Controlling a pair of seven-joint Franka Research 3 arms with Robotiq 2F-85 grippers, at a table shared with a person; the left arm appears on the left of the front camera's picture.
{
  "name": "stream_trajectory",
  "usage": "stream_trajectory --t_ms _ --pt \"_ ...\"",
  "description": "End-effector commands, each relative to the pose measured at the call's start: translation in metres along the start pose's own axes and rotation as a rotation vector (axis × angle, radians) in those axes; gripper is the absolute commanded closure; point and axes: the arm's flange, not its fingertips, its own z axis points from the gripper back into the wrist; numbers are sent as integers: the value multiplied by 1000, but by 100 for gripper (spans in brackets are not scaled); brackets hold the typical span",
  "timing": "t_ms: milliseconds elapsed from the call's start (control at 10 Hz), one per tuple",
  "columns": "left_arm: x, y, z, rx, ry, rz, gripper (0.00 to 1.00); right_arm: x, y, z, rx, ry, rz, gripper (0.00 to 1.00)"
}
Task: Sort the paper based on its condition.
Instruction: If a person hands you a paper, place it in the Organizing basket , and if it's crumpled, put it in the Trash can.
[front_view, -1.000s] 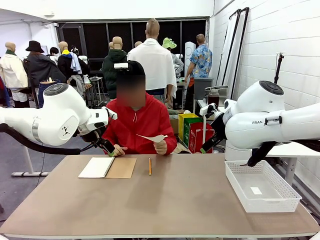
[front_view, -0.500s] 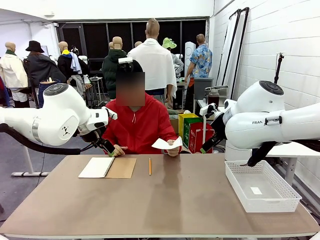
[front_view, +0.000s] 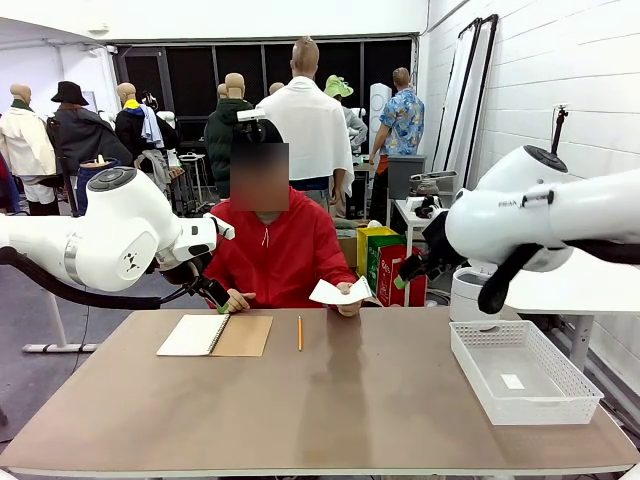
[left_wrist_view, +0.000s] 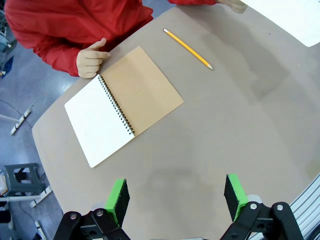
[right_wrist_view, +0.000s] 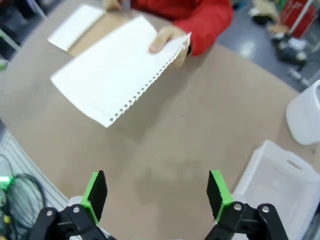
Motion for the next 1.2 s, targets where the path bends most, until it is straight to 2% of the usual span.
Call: stream_trajectory --t_ms 0,400,900,1000,1100 --pt "0 1 -1 -3 -4 -6 0 13 -13 -13 112 3 -237 0" --pt "0 1 -1 -3 -4 -6 0 6 -29 -46 276 68 -482 0" --pt "0 1 -1 -3 -4 -6 0 2 -26 -38 235 65 -441 0" --pt "0 1 -1 -3 -4 -6 0 2 -26 -40 225 70 -461 0" --pt "0 1 -1 -3 -4 -6 0 13 -39 -52 328 99 -602 0"
